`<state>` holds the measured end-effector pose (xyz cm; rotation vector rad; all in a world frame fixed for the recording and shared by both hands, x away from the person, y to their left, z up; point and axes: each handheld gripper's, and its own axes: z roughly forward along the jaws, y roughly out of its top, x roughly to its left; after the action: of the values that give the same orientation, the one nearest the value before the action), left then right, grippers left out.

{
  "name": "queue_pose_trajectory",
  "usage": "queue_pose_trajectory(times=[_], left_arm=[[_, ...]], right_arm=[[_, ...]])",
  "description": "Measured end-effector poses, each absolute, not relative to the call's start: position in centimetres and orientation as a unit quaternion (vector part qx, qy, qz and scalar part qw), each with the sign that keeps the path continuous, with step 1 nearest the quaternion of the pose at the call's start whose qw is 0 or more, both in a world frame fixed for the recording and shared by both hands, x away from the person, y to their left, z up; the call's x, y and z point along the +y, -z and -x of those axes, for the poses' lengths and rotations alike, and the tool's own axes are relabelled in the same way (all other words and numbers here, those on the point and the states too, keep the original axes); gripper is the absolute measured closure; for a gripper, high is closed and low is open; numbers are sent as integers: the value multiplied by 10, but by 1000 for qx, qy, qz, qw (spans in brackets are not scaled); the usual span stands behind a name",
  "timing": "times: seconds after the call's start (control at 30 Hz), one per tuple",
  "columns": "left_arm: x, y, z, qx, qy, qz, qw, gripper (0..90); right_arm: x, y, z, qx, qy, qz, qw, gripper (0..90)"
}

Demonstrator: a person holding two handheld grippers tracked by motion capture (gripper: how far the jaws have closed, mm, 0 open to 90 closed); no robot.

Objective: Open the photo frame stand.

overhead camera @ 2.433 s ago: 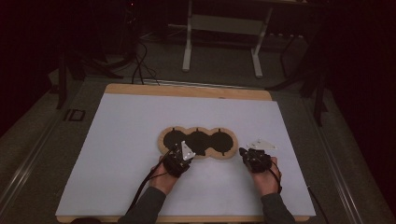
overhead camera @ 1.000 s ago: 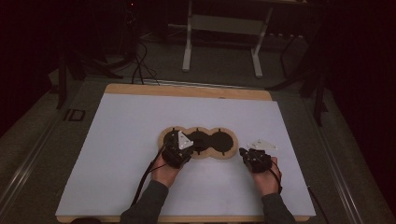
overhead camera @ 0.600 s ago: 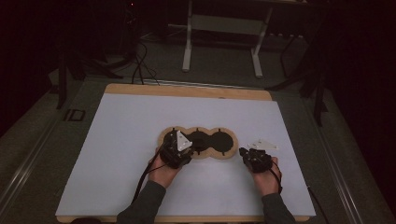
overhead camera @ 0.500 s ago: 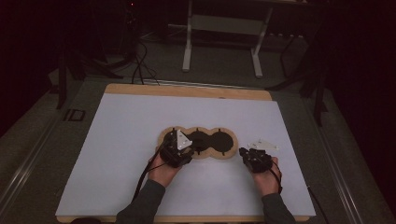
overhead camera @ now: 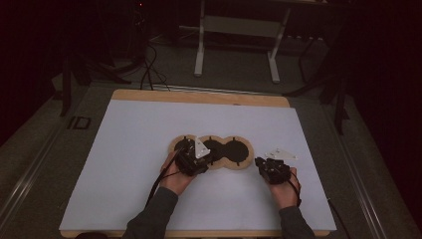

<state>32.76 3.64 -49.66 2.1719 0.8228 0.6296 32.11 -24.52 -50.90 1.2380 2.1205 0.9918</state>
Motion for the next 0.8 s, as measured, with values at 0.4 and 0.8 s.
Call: queue_pose_trajectory(times=[0.4, 0.8], left_arm=[[20, 505, -336, 308, -260, -852, 334, 472], [11, 509, -350, 296, -264, -862, 317, 541]], right_arm=[[-246, 509, -321, 776, -365, -454, 242, 830], [-247, 508, -321, 775, -367, -456, 240, 823]])
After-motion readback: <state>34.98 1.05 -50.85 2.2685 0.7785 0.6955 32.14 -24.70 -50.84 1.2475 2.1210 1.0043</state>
